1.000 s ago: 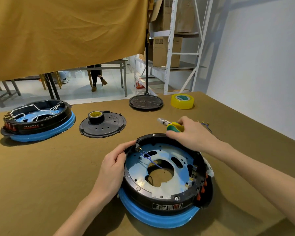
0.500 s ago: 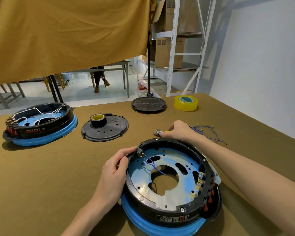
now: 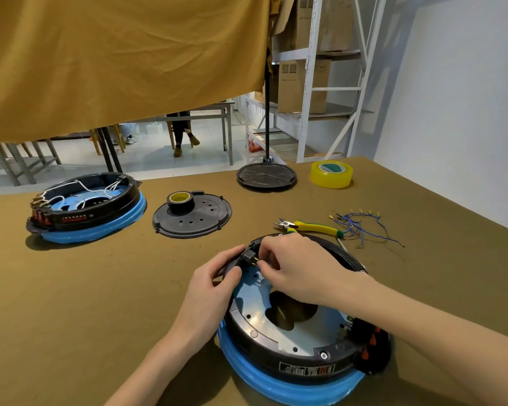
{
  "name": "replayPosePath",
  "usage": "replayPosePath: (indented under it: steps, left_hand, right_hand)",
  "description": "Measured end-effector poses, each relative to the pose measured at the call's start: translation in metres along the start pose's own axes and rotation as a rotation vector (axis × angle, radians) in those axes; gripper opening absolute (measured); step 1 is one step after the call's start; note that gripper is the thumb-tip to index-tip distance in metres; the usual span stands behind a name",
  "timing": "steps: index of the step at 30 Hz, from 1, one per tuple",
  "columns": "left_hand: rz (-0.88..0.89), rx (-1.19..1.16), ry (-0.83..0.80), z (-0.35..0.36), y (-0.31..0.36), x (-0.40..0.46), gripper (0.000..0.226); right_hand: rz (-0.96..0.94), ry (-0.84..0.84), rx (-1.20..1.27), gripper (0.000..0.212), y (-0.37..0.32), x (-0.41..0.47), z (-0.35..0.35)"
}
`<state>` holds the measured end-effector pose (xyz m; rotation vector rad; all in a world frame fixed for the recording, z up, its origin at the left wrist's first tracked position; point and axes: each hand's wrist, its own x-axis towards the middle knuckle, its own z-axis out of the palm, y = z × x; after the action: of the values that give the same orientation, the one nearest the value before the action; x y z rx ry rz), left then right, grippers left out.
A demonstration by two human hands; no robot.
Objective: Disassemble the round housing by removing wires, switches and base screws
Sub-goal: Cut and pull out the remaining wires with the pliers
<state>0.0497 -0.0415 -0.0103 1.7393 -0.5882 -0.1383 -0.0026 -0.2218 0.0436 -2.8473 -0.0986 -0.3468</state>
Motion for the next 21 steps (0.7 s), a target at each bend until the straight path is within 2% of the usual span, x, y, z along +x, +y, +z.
replayPosePath:
  steps: [11, 14, 21]
  left_hand:
    - [0.069, 0.346, -0.034, -0.011, -0.002, 0.006, 0.037]
    - [0.077, 0.398, -0.038, -0.012, 0.001, 0.007, 0.04]
    - [0.094, 0.45, -0.036, -0.012, 0.004, 0.007, 0.044]
  right_hand:
    - [-0.039, -0.025, 0.16, 0.018, 0.004, 0.01, 0.008]
    - [-0.039, -0.074, 0.173, 0.017, 0.005, 0.017, 0.005]
    - [-0.044, -0.003, 0.339, 0.018, 0.009, 0.006, 0.016]
